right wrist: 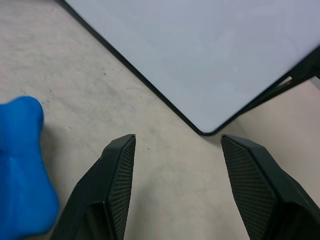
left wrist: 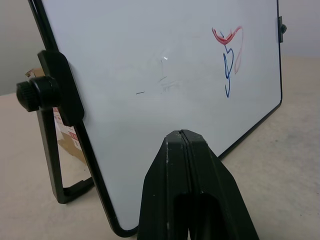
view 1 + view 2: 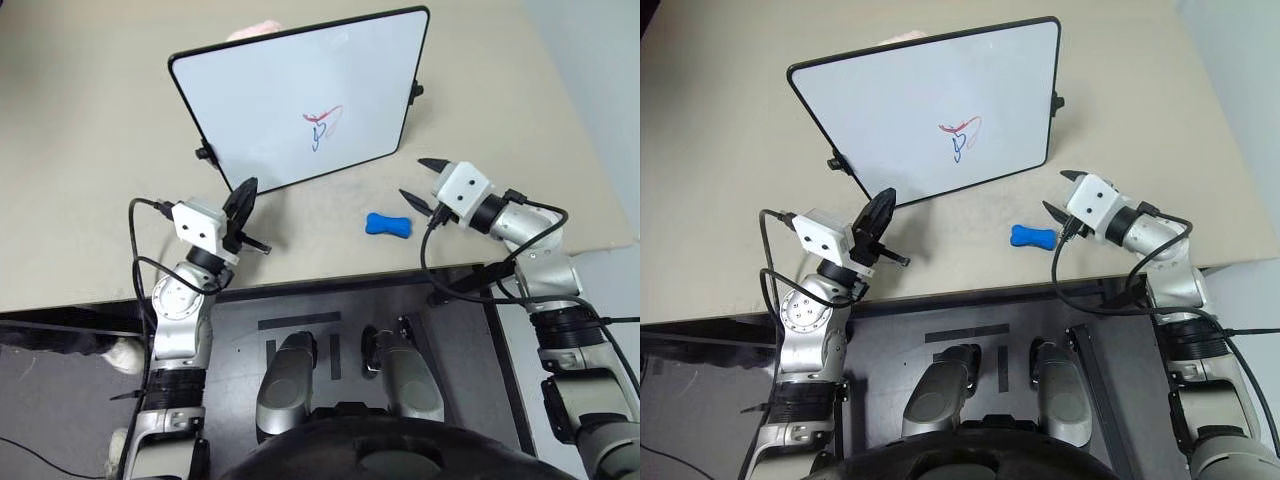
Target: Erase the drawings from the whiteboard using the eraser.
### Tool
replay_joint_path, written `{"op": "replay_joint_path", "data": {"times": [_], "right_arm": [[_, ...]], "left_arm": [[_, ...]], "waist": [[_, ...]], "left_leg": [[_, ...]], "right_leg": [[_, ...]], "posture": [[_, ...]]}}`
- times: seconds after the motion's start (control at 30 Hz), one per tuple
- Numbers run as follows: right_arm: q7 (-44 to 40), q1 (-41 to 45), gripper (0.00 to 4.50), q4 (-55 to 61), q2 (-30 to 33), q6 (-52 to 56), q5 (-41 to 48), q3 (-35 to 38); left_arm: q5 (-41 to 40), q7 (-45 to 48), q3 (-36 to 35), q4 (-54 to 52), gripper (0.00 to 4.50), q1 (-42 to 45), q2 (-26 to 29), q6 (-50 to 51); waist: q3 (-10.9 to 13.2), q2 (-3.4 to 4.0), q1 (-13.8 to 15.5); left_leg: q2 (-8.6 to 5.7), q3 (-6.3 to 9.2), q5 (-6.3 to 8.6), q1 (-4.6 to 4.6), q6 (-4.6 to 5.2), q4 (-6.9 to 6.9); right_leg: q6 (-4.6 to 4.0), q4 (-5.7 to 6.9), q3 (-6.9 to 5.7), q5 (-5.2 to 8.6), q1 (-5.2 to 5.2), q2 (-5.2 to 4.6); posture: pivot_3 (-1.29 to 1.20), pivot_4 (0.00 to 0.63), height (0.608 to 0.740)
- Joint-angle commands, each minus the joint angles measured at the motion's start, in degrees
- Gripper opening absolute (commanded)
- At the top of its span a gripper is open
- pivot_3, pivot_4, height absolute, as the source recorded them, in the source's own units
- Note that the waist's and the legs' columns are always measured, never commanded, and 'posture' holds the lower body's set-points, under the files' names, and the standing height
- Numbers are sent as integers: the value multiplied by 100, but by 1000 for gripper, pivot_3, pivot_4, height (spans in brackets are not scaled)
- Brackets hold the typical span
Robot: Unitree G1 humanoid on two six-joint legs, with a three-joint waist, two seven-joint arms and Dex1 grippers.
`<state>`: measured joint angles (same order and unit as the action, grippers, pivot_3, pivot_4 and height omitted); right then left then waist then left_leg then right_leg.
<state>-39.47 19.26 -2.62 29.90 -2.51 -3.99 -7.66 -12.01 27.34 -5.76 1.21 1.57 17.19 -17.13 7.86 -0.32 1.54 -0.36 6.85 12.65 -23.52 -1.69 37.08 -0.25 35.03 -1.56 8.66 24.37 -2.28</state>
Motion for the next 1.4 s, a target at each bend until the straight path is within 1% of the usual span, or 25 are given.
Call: {"op": "replay_joint_path", "data": {"times": [0.03,0.3,0.43,0.53,0.67,0.87,0.9,0.97,1.0,1.17,1.4], "right_arm": [[15,121,2859,-61,-27,-181,33,5],[-90,363,2859,-206,-9,-277,94,42],[-422,391,2859,20,148,-140,297,83],[-750,332,2859,266,276,180,622,153],[-1371,44,2859,788,565,752,1208,170],[-1968,-295,2859,1506,866,1680,1847,57],[-2005,-340,2859,1554,893,1735,1850,18],[-1992,-346,2859,1555,877,1816,1787,-65],[-1991,-344,2859,1539,874,1834,1760,-88],[-2050,-269,2859,1447,814,1867,1737,-236],[-2024,-45,2859,973,630,1674,1499,-496]], "left_arm": [[-43,-15,-79,-193,0,103,63,-19],[34,-98,-39,-116,0,235,3,-78],[56,-96,0,-80,0,218,-54,-134],[95,-124,50,-87,0,199,-120,-158],[130,-148,96,-50,0,173,-206,-208],[71,-81,90,-117,0,33,-181,-175],[74,-81,101,-130,0,13,-187,-177],[36,-62,117,-201,0,-36,-192,-148],[25,-58,130,-232,0,-58,-199,-137],[29,-98,161,-333,0,-185,-232,-126],[78,-191,192,-434,0,-313,-295,-126]], "waist": [[0,0,0],[1,1,-5],[1,1,1],[1,1,-1],[1,1,5],[1,1,-4],[1,1,-4],[1,1,-5],[1,1,-5],[1,1,-7],[1,1,-6]], "left_leg": [[0,0,1,0,-4,0],[1,0,-3,2,-11,0],[0,0,-4,-2,-5,1],[0,-1,-3,-3,-4,0],[-1,-1,-4,-7,-4,1],[-1,-6,-13,-13,3,2],[0,-6,-13,-13,2,2],[0,-5,-20,-12,10,2],[0,-5,-24,-11,14,2],[0,-4,-29,-10,14,2],[0,-3,-29,-10,15,2]], "right_leg": [[-1,1,0,-1,0,0],[-7,2,0,-9,0,0],[-6,-3,0,-8,0,0],[-3,-4,0,-6,1,0],[1,-4,0,-4,0,0],[8,-5,0,1,0,3],[10,-5,1,2,0,6],[59,-5,2,32,0,9],[64,-4,3,35,0,9],[63,0,5,35,0,9],[62,0,5,34,0,9]], "posture": [[0,150,740],[0,150,740],[0,150,740],[0,150,740],[0,150,740],[0,150,740],[0,150,740],[0,150,740],[0,150,740],[0,150,740],[0,150,740]]}}
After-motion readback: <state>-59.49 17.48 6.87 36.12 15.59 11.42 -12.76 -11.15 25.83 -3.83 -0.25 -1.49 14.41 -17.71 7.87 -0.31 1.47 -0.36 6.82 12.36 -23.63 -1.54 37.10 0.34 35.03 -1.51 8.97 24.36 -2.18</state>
